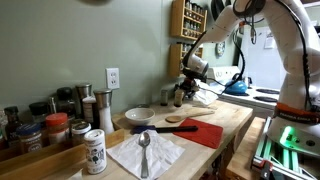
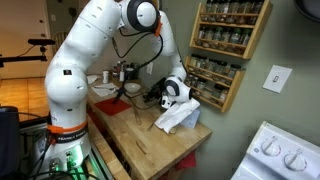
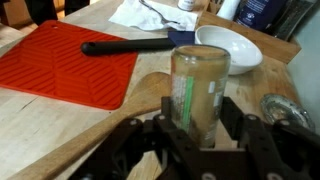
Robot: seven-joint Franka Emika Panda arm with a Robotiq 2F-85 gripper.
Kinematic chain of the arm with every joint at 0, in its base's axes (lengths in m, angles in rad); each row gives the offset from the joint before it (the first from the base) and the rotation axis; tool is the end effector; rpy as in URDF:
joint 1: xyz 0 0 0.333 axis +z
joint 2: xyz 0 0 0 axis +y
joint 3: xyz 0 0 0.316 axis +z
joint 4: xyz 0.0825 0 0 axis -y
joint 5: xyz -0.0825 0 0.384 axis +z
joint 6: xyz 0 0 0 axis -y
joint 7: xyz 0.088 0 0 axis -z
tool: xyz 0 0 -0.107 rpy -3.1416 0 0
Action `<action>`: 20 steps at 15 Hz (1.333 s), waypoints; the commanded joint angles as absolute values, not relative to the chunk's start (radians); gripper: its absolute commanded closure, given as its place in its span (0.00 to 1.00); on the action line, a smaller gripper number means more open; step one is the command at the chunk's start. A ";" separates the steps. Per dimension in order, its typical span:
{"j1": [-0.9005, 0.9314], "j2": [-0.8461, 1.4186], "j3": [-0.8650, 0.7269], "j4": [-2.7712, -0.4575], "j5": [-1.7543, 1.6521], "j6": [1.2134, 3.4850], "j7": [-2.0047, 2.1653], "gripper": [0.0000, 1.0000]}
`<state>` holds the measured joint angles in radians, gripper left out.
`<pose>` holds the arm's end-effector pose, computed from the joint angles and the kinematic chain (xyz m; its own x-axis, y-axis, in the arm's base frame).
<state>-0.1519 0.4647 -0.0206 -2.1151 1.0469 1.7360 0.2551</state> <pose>0.5126 -0.0095 0.1842 0.3392 -0.3345 -0.8792 -0.9231 -0.2983 -0.2427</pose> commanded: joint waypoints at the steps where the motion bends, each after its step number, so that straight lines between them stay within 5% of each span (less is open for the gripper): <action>1: -0.129 0.527 -0.051 -2.078 1.106 1.701 0.307 0.73; 17: -0.077 0.586 -0.098 -2.054 1.104 1.768 0.412 0.73; 18: -0.077 0.586 -0.099 -2.052 1.104 1.766 0.415 0.57; 19: -0.077 0.586 -0.101 -2.052 1.104 1.766 0.417 0.29; 20: -0.077 0.586 -0.103 -2.051 1.105 1.766 0.420 0.23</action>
<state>-0.0985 0.5590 -0.0813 -2.0675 1.1089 1.7448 0.4016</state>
